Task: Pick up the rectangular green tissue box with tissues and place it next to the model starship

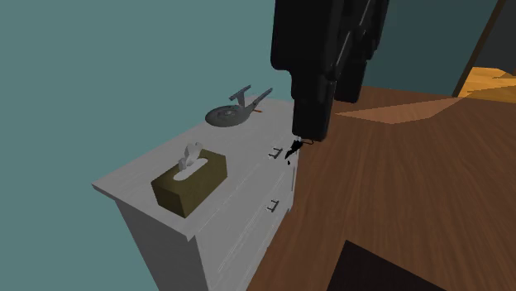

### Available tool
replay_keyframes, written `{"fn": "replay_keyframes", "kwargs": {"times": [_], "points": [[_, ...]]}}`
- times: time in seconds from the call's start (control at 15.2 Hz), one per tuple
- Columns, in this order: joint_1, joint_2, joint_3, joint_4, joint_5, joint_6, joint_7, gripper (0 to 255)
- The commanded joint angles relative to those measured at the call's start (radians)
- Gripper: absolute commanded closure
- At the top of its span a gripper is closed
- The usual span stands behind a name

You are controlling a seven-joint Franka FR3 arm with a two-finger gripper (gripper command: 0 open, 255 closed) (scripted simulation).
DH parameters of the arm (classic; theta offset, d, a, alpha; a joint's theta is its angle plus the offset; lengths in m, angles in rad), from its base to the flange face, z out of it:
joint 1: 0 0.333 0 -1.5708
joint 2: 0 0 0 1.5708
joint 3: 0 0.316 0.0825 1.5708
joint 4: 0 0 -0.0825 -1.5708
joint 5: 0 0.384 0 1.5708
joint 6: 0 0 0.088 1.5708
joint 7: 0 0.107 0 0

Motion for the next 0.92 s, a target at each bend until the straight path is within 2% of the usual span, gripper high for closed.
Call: {"fn": "replay_keyframes", "kwargs": {"times": [0.0,0.46,0.86], "points": [[0.0,0.0,0.0,0.0,0.0,0.0,0.0,0],[-0.027,0.156,-0.039,-0.058,0.049,0.275,0.029,0],[-0.037,0.33,-0.076,-0.054,0.108,0.496,0.033,0]]}}
